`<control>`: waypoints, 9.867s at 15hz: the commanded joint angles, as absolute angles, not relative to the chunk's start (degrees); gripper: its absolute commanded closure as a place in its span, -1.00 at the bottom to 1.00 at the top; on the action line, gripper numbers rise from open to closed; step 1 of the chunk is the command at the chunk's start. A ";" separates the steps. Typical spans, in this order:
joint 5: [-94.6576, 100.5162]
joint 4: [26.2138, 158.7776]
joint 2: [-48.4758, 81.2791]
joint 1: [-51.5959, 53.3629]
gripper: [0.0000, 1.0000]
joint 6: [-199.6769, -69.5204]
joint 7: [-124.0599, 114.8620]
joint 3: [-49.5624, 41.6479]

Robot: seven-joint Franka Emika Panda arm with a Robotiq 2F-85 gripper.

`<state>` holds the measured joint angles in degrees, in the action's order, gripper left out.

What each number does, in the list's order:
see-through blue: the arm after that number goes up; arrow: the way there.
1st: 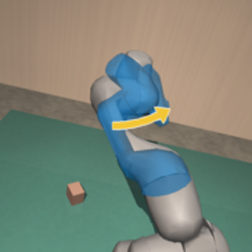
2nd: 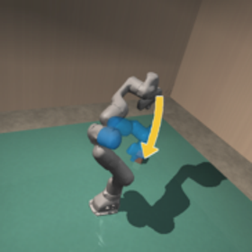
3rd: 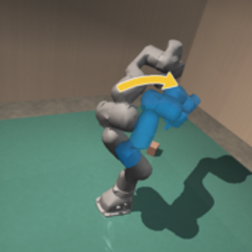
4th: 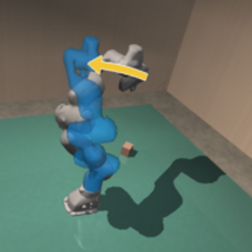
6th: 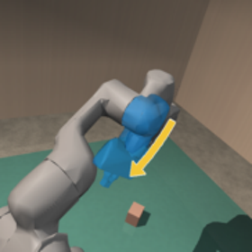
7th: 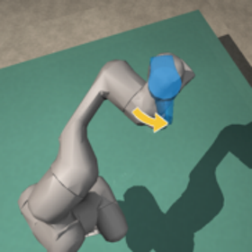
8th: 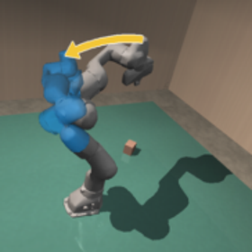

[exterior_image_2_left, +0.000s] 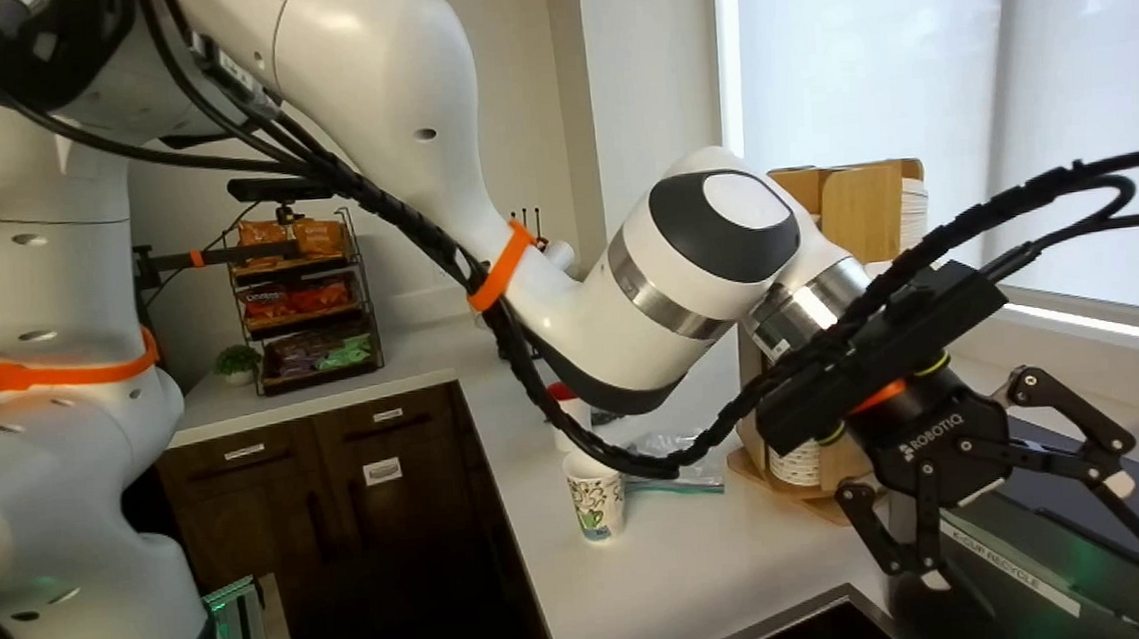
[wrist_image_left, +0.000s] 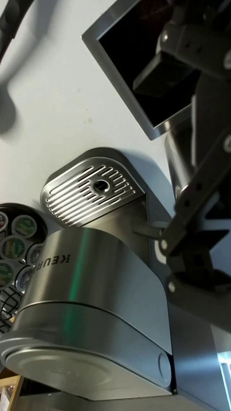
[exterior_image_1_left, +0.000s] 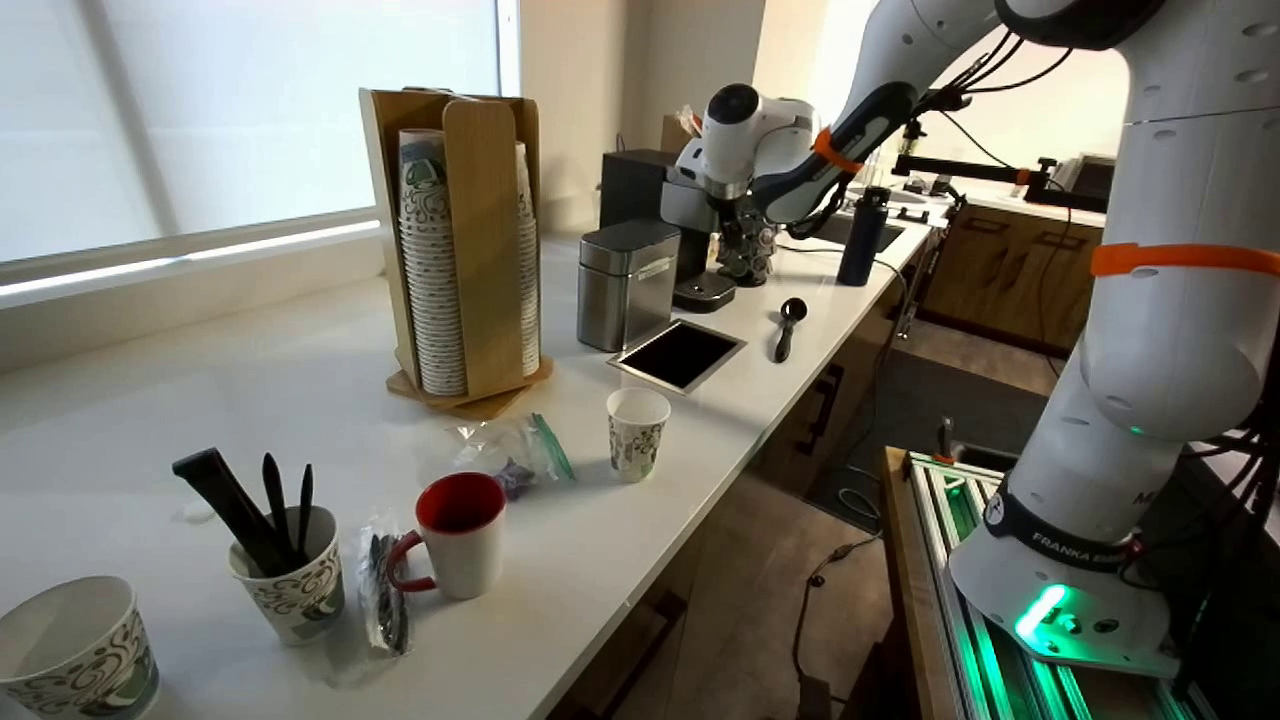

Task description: Open the lid of the bin

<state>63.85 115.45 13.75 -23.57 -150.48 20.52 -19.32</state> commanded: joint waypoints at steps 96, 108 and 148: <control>51.47 87.77 32.42 -37.06 -1.00 -182.75 24.83 -6.54; 54.06 104.85 23.54 -39.46 -1.00 -191.94 26.44 -10.38; 60.09 107.24 26.53 -46.78 -1.00 -188.08 28.50 0.91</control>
<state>60.91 109.53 24.85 -46.78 -189.33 28.49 0.46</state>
